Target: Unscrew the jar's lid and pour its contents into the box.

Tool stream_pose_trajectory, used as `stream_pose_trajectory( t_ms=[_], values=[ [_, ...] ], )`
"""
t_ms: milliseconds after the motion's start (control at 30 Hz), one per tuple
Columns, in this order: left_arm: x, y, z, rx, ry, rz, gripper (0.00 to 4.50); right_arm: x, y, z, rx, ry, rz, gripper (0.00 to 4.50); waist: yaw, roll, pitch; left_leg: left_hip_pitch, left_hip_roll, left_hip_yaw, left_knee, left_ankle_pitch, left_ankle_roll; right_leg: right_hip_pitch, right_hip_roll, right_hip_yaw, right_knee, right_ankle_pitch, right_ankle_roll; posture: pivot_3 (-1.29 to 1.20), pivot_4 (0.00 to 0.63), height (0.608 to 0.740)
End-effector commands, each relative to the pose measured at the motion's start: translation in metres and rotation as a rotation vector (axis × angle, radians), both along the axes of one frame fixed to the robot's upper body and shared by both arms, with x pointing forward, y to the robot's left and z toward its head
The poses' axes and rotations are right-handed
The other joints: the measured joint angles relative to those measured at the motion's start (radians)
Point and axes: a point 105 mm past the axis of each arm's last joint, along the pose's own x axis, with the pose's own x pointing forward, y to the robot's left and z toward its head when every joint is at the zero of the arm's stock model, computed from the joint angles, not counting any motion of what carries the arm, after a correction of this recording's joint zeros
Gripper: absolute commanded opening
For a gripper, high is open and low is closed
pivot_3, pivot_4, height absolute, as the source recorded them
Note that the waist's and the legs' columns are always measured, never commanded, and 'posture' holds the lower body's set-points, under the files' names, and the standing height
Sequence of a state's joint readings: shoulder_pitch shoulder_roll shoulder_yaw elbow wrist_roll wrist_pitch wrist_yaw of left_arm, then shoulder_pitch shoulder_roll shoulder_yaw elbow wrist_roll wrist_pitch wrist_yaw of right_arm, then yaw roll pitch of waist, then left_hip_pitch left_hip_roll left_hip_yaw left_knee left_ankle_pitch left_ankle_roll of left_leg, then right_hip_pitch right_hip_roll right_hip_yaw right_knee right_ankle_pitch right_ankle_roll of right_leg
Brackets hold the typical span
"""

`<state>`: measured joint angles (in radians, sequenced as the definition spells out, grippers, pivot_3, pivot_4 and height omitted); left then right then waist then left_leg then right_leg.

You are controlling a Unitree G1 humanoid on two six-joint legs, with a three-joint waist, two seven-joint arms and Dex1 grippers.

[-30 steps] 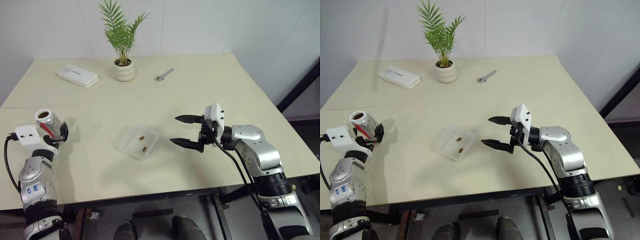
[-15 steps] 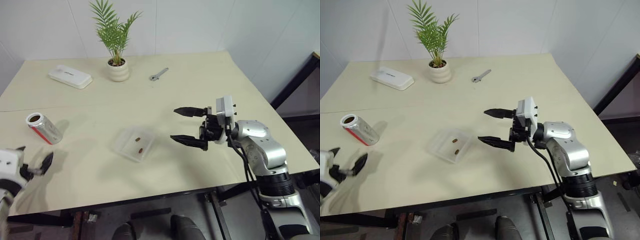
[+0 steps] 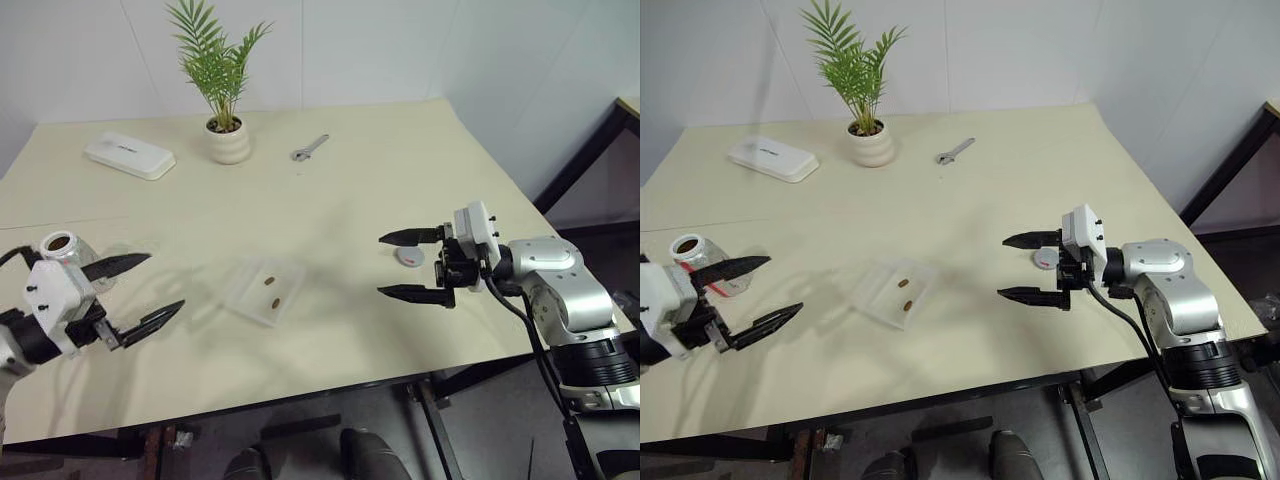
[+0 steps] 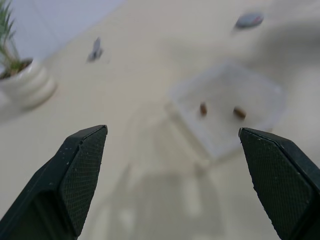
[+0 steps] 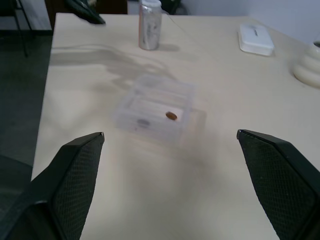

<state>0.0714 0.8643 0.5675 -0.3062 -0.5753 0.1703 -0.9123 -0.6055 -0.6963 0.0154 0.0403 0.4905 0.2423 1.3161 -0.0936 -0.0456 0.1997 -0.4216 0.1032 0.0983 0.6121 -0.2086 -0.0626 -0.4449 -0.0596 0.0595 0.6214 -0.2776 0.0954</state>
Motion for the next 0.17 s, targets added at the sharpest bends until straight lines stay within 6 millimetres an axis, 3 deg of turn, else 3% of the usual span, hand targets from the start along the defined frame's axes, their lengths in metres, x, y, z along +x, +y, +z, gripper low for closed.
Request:
stream_pose_trajectory(
  t_ms=[33,167],
  values=[
    [0.0015,-0.0068,0.0019,-0.008,0.01,-0.049,4.49,-0.0025,-0.0117,0.0108,0.01,-0.066,-0.048,4.5,0.001,0.0,0.0,0.0,0.0,0.0,0.0,0.0,0.0,0.0,0.0,0.0,0.0,0.0,0.0,0.0,0.15,0.74],
    [0.0037,-0.0063,-0.0003,-0.008,0.014,-0.041,4.49,0.0008,-0.0164,0.0138,0.057,-0.068,-0.108,4.5,0.0,0.0,0.0,0.0,0.0,0.0,0.0,0.0,0.0,0.0,0.0,0.0,0.0,0.0,0.0,0.0,0.15,0.74]
  ],
)
